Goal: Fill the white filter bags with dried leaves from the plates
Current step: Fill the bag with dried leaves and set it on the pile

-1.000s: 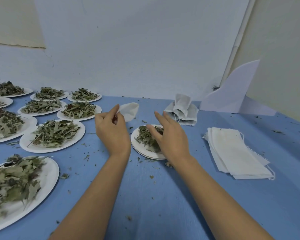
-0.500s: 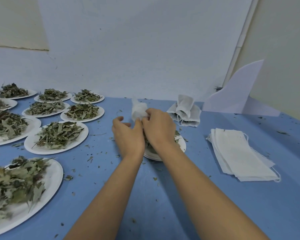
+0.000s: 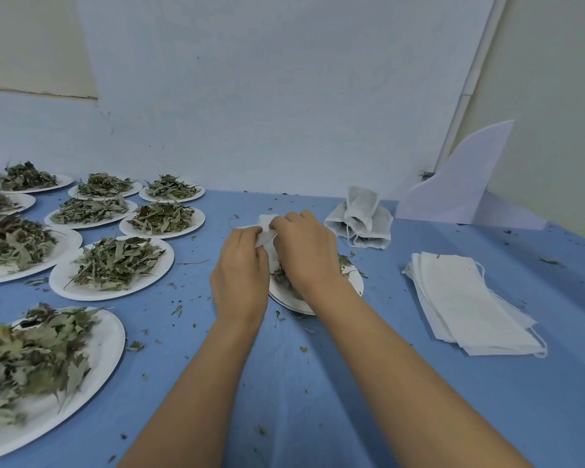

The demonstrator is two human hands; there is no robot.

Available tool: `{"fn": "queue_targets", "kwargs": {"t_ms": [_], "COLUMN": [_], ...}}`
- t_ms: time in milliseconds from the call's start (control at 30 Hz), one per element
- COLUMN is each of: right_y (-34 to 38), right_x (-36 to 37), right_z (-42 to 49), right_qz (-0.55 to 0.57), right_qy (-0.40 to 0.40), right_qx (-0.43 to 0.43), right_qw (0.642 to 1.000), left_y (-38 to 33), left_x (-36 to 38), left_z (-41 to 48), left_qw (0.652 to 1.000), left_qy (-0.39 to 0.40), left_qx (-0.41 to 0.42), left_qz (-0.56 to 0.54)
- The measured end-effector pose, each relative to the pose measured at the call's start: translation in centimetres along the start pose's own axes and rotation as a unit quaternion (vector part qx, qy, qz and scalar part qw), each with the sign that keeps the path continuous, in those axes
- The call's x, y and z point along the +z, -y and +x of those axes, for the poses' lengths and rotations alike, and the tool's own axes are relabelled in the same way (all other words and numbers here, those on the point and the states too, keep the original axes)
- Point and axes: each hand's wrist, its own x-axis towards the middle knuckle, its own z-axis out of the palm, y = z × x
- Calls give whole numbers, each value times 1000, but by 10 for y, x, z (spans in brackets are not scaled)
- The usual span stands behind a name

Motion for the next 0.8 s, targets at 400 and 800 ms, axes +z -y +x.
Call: {"fn": "queue_targets", "kwargs": {"t_ms": [400,800], "right_y": [-5,-13], "right_x": [4,1], "right_z": [-2,-4], "right_qz": [40,311], "right_qy": [1,4], "right_qx": [34,202], "right_qw": [999,929], "left_y": [7,-8], "left_x": [2,1], "left_z": [2,8], "left_qw": [995,977], "left_qy": [21,-11], "left_qx": [-84,-147], "left_qz": [45,-151]}}
